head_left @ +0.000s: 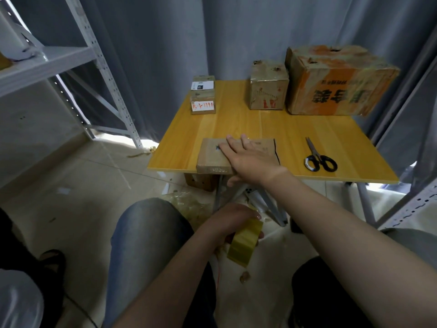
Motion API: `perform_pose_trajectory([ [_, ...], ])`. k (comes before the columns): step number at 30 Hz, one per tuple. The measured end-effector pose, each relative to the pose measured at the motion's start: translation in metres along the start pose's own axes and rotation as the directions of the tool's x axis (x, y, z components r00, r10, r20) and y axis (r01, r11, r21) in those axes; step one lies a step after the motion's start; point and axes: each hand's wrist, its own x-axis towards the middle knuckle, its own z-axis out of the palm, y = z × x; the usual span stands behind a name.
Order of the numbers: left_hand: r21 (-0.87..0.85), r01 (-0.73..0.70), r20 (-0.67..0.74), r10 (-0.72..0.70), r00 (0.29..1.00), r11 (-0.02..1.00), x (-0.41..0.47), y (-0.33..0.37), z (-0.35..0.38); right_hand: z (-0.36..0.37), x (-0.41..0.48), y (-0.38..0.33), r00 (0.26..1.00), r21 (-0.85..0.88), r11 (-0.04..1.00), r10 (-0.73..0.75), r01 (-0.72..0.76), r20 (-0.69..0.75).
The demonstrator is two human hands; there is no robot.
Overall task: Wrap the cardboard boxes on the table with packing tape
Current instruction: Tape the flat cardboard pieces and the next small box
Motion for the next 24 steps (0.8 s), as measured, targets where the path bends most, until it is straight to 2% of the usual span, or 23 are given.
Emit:
perform_pose_trajectory([
  [6,-0.043,-0.008,0.009,0.008,1.000,0.999,-0.001,0.002,0.001,-0.005,0.000,0.003,0.998,0.020,1.000,-0.006,0.005,0.067],
  [9,-0.050,-0.010,0.012,0.011,1.000,0.999,-0.003,0.004,0.001,-0.001,-0.006,-0.001,0.992,-0.039,0.992,-0.120,0.118,-0.049],
  [12,-0.041,-0.049,0.029,0.050,0.998,0.998,-0.005,0.005,0.003,0.004,-0.012,-0.003,0.985,-0.030,0.993,-0.121,0.118,-0.121],
  [14,-0.046,-0.076,0.024,0.077,0.997,0.996,-0.007,0.005,0.004,0.002,-0.013,-0.003,0.979,0.085,0.989,-0.107,0.123,-0.174],
  [16,-0.062,-0.087,0.009,0.087,0.996,0.994,-0.010,0.005,0.006,-0.005,-0.010,-0.001,0.979,0.334,0.940,0.001,0.068,-0.203],
  [19,-0.079,-0.106,-0.022,0.105,0.994,0.991,-0.018,0.008,0.006,-0.016,-0.006,0.003,0.989,0.617,0.785,0.123,-0.049,-0.078],
  [22,-0.107,-0.169,-0.068,0.162,0.984,0.980,-0.029,0.014,0.004,-0.025,-0.009,0.007,0.968,0.771,0.637,0.204,-0.018,-0.146],
  [24,-0.129,-0.220,-0.126,0.204,0.971,0.967,-0.036,0.020,0.002,-0.031,-0.017,0.007,0.948,0.771,0.633,0.205,0.060,-0.242],
])
